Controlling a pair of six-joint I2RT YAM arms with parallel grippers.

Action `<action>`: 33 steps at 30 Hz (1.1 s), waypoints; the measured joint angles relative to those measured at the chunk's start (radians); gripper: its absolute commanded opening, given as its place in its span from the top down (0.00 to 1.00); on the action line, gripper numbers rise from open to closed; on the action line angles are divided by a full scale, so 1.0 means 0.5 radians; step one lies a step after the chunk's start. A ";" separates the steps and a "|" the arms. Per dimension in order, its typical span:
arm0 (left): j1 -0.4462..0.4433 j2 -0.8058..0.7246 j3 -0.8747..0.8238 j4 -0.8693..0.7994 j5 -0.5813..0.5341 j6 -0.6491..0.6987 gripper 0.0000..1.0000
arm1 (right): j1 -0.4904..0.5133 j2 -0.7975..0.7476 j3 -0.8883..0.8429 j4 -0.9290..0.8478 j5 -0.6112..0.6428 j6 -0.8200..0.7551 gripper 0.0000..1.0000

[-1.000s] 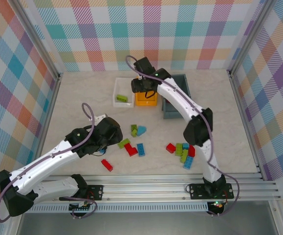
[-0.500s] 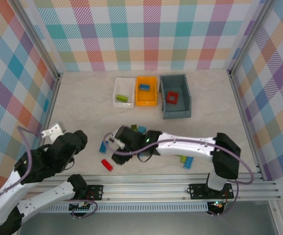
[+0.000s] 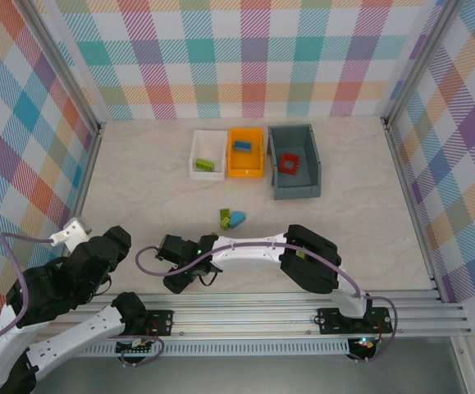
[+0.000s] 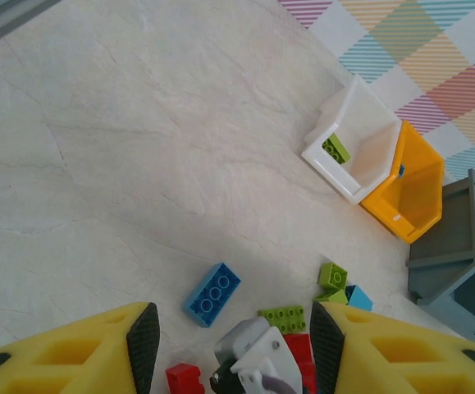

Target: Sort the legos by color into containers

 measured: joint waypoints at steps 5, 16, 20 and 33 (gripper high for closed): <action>-0.001 0.000 0.000 0.010 0.004 0.014 0.46 | -0.005 0.056 0.063 -0.047 0.042 0.028 0.64; 0.000 0.010 -0.012 0.124 0.080 0.108 0.45 | -0.037 0.018 0.027 -0.054 0.069 0.043 0.77; -0.001 0.081 -0.012 0.237 0.179 0.205 0.45 | -0.122 -0.211 -0.166 -0.069 0.112 0.069 0.77; -0.034 1.331 0.040 1.295 1.045 0.611 0.46 | -1.524 -1.323 -0.546 -0.292 0.309 0.095 0.76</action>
